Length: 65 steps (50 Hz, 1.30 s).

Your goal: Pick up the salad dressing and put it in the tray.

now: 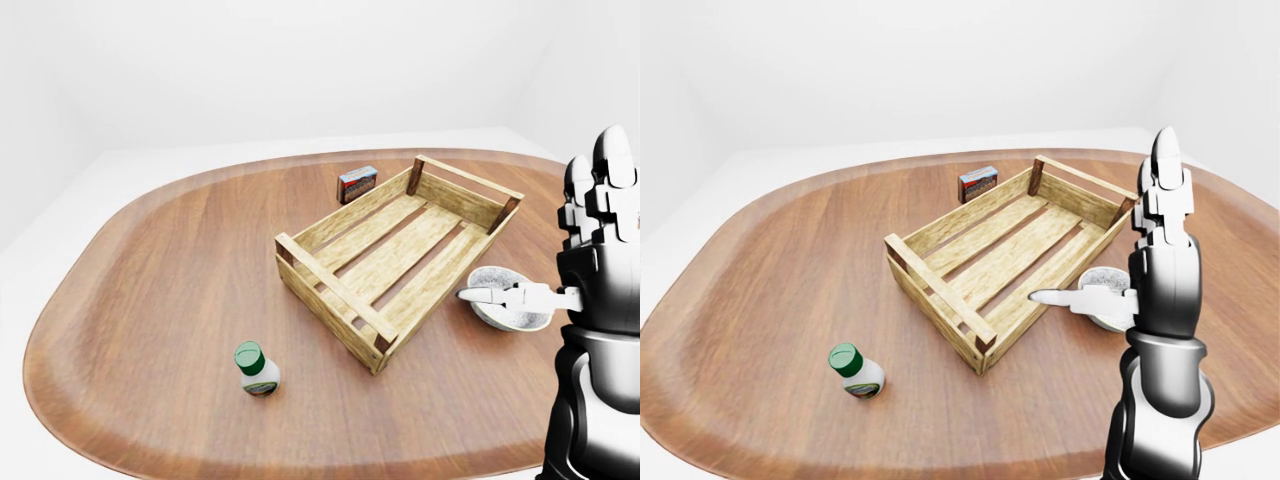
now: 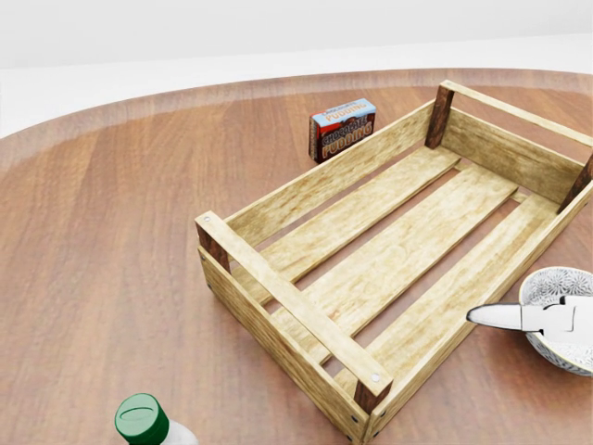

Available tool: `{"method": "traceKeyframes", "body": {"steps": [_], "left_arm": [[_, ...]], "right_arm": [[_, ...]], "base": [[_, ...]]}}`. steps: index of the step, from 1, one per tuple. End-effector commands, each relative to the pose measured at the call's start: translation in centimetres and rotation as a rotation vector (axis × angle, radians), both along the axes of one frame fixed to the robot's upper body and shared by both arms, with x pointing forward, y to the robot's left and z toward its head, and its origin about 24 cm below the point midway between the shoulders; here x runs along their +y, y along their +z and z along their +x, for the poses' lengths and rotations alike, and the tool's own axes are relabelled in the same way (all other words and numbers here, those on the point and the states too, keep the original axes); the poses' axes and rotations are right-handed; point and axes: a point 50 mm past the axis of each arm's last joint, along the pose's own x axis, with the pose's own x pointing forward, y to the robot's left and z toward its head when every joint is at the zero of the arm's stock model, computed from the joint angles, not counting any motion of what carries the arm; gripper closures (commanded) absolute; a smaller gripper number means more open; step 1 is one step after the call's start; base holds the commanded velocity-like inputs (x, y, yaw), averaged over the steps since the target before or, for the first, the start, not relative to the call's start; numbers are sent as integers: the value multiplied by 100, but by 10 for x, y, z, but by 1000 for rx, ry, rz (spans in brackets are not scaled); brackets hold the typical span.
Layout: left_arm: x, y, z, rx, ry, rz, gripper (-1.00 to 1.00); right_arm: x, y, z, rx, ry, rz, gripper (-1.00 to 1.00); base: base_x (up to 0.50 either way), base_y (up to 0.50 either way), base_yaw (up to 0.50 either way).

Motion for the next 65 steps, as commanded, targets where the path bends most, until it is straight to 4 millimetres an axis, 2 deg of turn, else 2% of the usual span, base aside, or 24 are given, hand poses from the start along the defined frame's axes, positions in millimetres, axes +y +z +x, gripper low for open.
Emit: {"method": "traceKeyframes", "body": {"steps": [1, 22, 27, 29, 41, 43, 44, 46, 47, 48, 53, 60, 65], "left_arm": [[0, 0, 0, 0, -1, 1, -100], [0, -1, 2, 8, -3, 1, -100], [0, -1, 1, 8, 0, 1, -100], [0, -1, 1, 8, -1, 1, -100], [0, 0, 0, 3, 0, 3, -100], [-1, -1, 1, 5, -1, 3, -100], [-1, -1, 1, 4, -1, 3, -100], [-1, -1, 1, 5, -1, 3, -100], [0, -1, 2, 5, 0, -1, -100], [0, -1, 2, 6, 0, -1, -100], [1, -1, 2, 10, 3, -3, -100], [0, -2, 3, 13, 1, -3, -100], [0, -2, 2, 12, 0, -2, -100]], "right_arm": [[-5, 1, -3, -25, 10, 64, -100], [1, 4, -3, -28, -8, -1, -100], [-4, 11, -7, -85, 18, 74, -100], [-1, 10, -1, -53, 46, 23, -100], [9, 14, -5, -61, 77, -32, -100], [9, 11, -4, -47, 74, -20, -100], [2, 8, -8, -73, 85, 90, -100], [6, 3, -7, -37, 108, 68, -100], [184, 38, 41, -72, 729, -570, -100], [208, 32, 45, -36, 760, -600, -100], [212, 24, 56, 89, 694, -651, -100], [214, 20, 59, 150, 674, -661, -100], [222, 12, 62, 191, 700, -654, -100]], "base": [[0, 0, 0], [0, 0, 0], [0, 0, 0], [0, 0, 0], [47, -5, 0], [50, -5, 0], [50, -5, 0], [3, 0, 0], [0, 0, 0], [0, 0, 0], [0, 0, 0], [0, 0, 0], [0, 0, 0]]}}
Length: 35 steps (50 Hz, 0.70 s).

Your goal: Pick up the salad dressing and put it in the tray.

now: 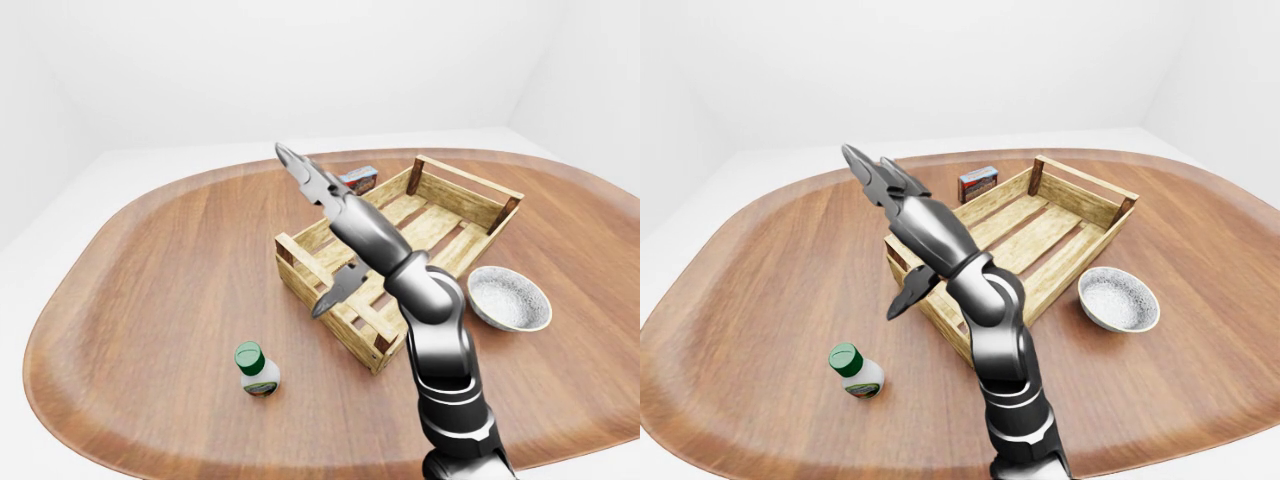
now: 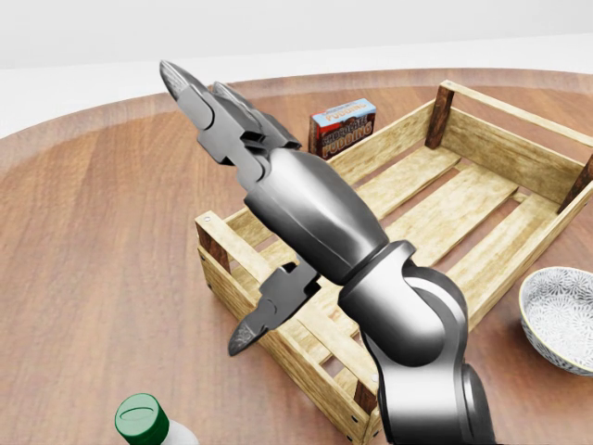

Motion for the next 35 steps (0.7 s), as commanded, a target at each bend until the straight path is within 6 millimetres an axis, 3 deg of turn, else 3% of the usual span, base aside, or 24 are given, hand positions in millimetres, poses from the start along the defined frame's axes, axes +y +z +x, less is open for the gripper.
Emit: {"method": "traceKeyframes", "body": {"steps": [1, 7, 11, 14, 16, 20, 25, 29, 35], "left_arm": [[0, 0, 0, 0, -1, 0, -100], [0, 0, 0, 0, 0, -2, -100], [1, -1, 1, 4, 0, -5, -100], [1, -1, 1, 2, -1, -5, -100], [1, -1, 2, 7, -1, -8, -100], [2, -3, 3, 15, -2, -12, -100], [3, -5, 5, 21, -5, -19, -100], [4, -7, 6, 30, -4, -23, -100], [6, -9, 8, 44, -4, -30, -100]], "right_arm": [[55, -4, 0, 46, 122, -182, -100], [76, -27, -4, 142, 181, -205, -100], [88, -51, -19, 228, 236, -236, -100], [98, -85, -34, 335, 280, -293, -100], [103, -97, -42, 368, 304, -328, -100], [112, -105, -50, 370, 318, -392, -100], [121, -114, -48, 398, 318, -444, -100], [125, -122, -36, 442, 302, -473, -100], [130, -152, -24, 572, 309, -562, -100]], "base": [[0, 0, 0], [0, 0, 0], [0, 0, 0], [0, 0, 0], [0, 0, 0], [0, 0, 0], [0, 0, 0], [0, 0, 0], [0, 0, 0]]}}
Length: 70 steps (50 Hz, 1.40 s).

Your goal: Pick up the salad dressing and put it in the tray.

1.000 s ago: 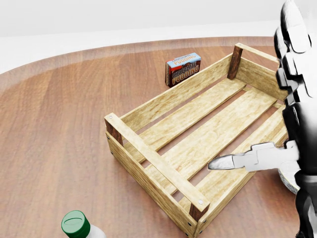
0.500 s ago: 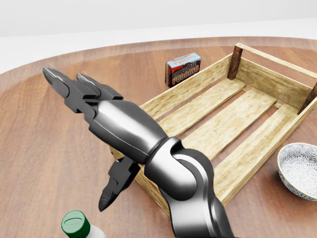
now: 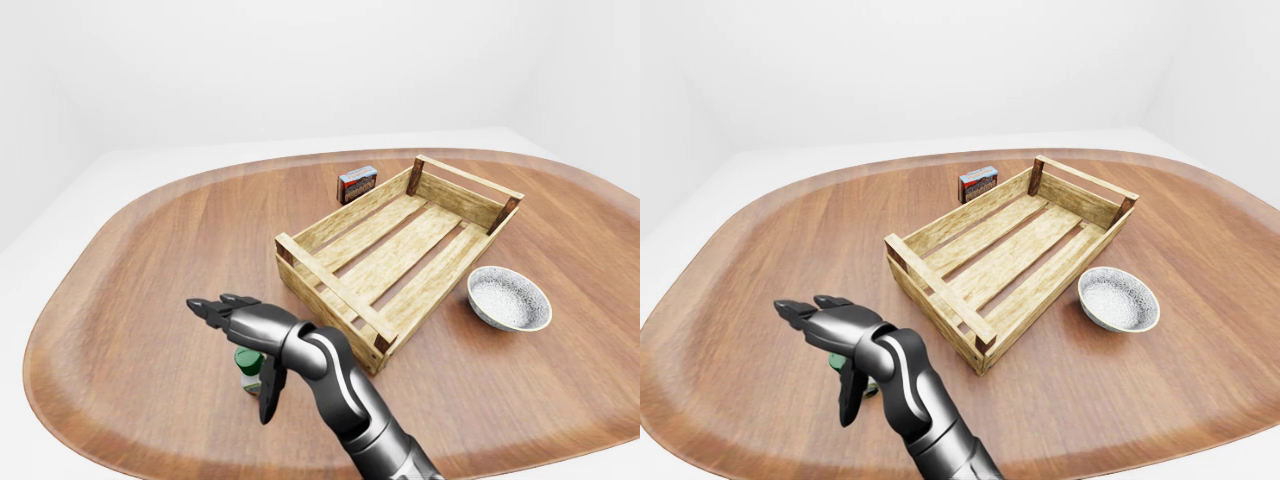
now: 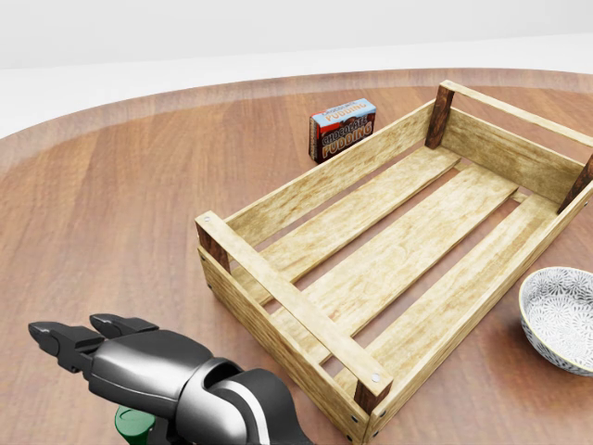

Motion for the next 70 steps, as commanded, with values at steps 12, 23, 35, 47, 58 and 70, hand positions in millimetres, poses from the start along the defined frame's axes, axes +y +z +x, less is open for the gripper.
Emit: {"method": "traceKeyframes", "body": {"steps": [12, 23, 35, 47, 58, 70], "left_arm": [[6, -8, 3, 39, 4, -20, -100], [7, -10, 3, 43, 5, -23, -100], [7, -10, 3, 38, -1, -29, -100], [7, -13, 5, 56, 1, -31, -100], [6, -14, 6, 63, -2, -27, -100], [5, -16, 8, 73, -2, -23, -100]], "right_arm": [[5, -84, 45, 271, -69, -343, -100], [1, -115, 32, 328, -42, -417, -100], [6, -119, 6, 413, 76, -401, 100], [4, -121, 10, 430, 49, -380, 100], [5, -89, 36, 409, -11, -268, 100], [12, -52, 42, 338, 13, -127, 100]], "base": [[0, 0, 0], [0, 0, 0], [0, 0, 0], [0, 0, 0], [0, 0, 0], [0, 0, 0]]}}
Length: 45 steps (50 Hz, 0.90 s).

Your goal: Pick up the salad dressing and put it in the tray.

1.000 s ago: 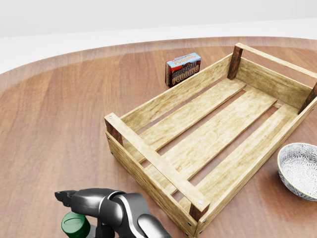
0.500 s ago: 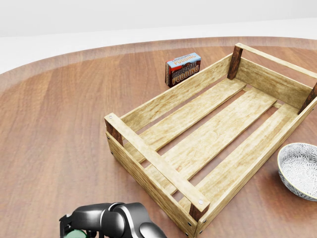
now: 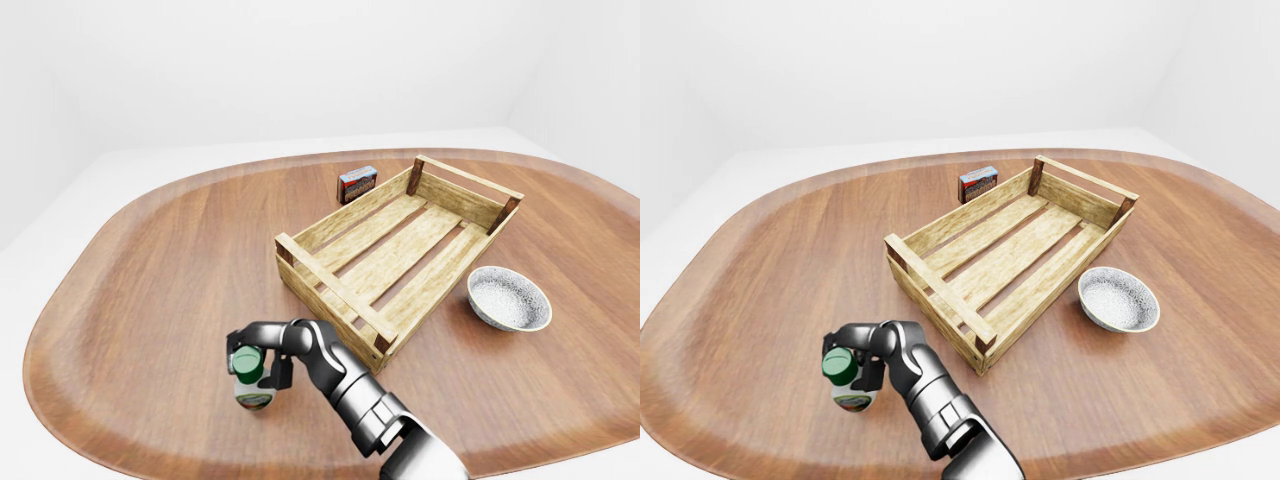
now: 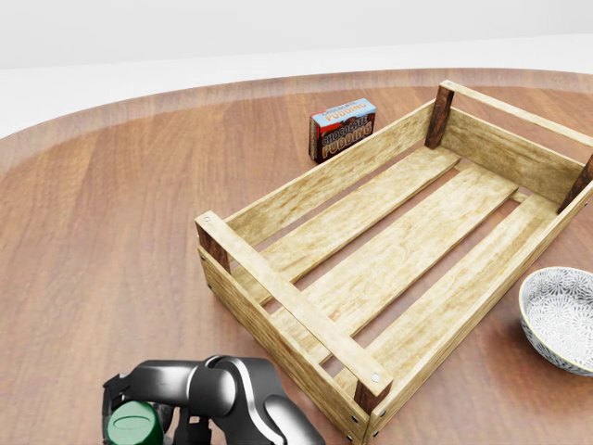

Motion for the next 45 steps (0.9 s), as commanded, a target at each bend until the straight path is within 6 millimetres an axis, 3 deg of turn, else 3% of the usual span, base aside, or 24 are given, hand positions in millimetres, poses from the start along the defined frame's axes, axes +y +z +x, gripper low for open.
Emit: {"method": "traceKeyframes", "body": {"steps": [1, 18, 28, 31, 35, 36, 38, 44, 45], "left_arm": [[-1, -1, 2, 8, -2, 4, -100], [-2, -3, 3, 11, -16, 3, -100], [3, -11, 5, 37, -13, -29, -100], [-1, -1, 0, -12, -19, -18, -100], [-2, 1, 1, -18, -22, -17, -100], [2, -12, 5, 28, -23, -45, -100], [3, -14, 7, 41, -23, -48, -100], [3, -13, 7, 39, -24, -47, -100], [-3, -3, 3, 21, -14, 2, -100]], "right_arm": [[4, 31, 9, -58, -13, 132, 100], [10, 95, 19, -260, 10, 273, 100], [9, 175, 35, -436, 21, 439, 100], [12, 190, 38, -443, 36, 471, 100], [-6, 205, 63, -450, -9, 448, 100], [-14, 213, 71, -457, -31, 450, 100], [-22, 220, 79, -461, -48, 443, 100], [-42, 237, 96, -475, -96, 431, 100], [-47, 240, 99, -482, -109, 428, 100]], "base": [[0, 0, 0], [0, 0, 0], [0, 0, 0], [0, 0, 0], [0, 0, 0], [0, 0, 0], [0, 0, 0], [0, 0, 0], [0, 0, 0]]}}
